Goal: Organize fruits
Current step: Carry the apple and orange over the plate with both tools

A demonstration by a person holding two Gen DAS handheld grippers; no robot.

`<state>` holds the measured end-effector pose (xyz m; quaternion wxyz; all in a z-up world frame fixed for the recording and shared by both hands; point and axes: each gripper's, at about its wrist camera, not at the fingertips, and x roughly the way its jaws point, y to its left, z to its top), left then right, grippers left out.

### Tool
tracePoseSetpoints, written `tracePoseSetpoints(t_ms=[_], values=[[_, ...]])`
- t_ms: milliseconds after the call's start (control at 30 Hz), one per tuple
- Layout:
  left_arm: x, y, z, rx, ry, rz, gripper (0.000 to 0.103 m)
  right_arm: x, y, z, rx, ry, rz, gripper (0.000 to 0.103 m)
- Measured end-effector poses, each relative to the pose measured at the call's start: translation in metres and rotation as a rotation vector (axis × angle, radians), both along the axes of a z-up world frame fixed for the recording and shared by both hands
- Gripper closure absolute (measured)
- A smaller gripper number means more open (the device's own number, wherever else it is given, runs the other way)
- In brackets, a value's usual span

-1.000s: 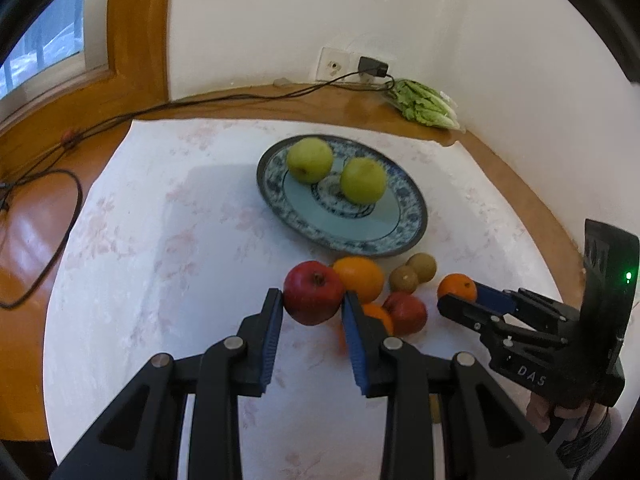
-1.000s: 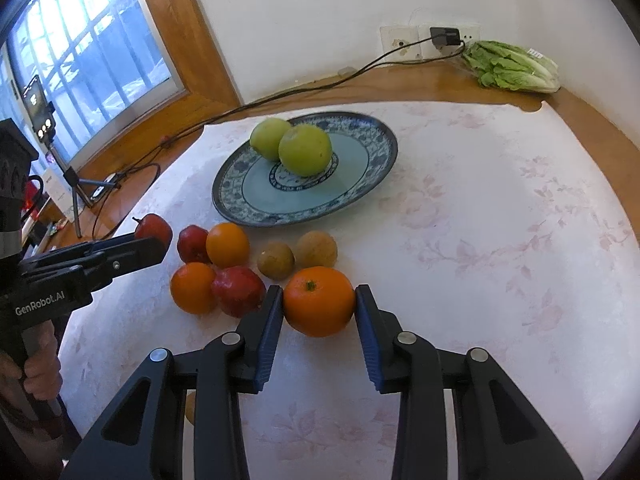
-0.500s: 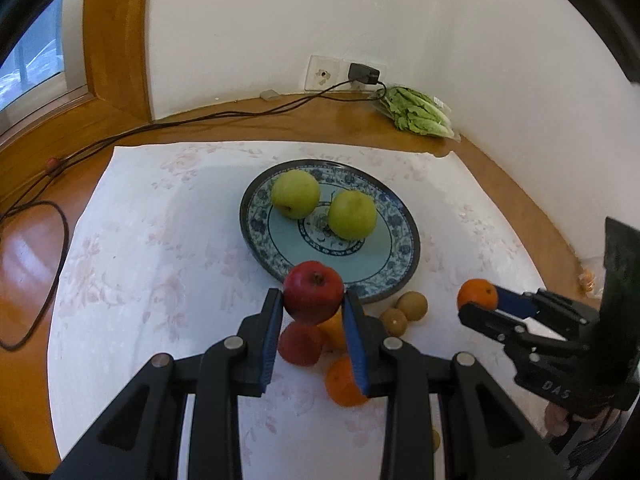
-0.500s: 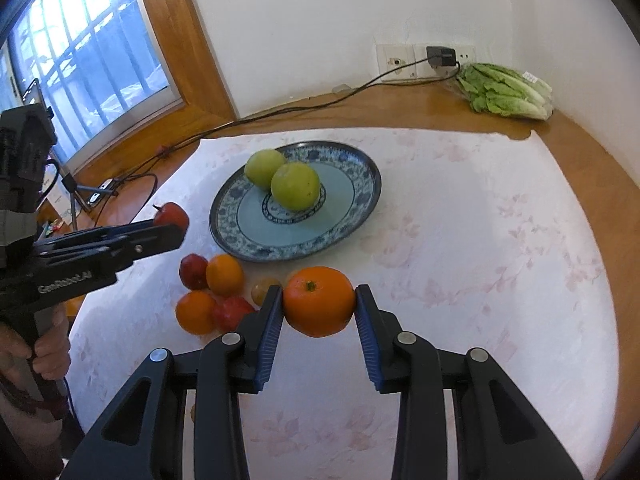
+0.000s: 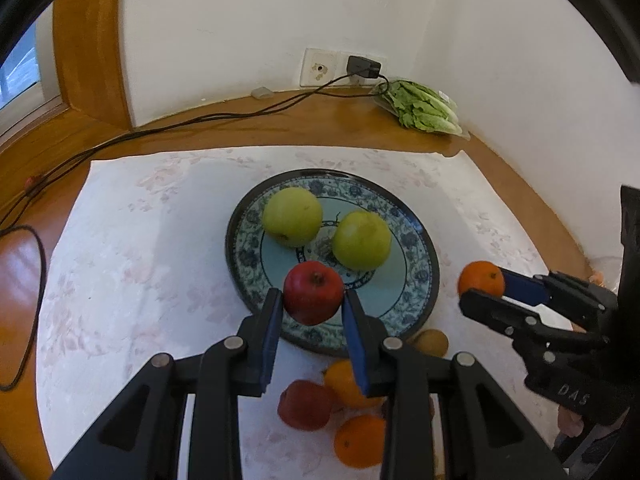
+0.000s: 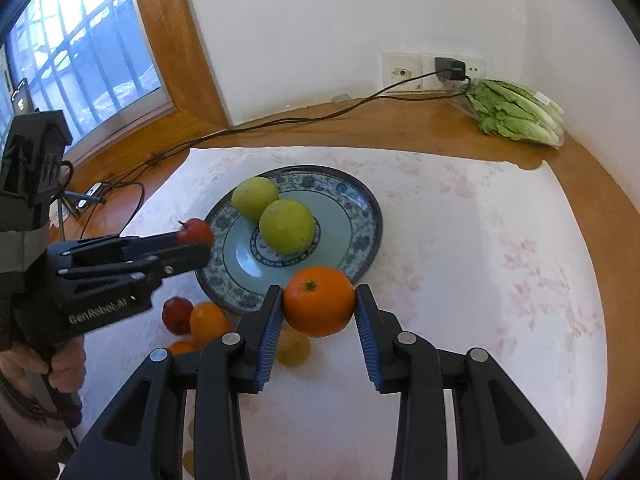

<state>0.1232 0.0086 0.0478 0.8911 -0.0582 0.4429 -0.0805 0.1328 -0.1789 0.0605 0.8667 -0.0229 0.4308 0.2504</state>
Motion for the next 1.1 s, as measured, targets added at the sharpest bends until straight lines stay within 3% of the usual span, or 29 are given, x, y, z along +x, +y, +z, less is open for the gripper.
tracePoseSetpoints(t_ms=[633,1100], values=[[0.032,-0.007,-0.023,0.006,0.022,-0.016,0.071,0.038,0.034,-0.034,-0.096,0.006,0.024,0.066],[0.044,-0.003,-0.033,0.000,0.021,0.001,0.071,0.047,0.036,-0.040,-0.071,-0.018,0.025,0.066]])
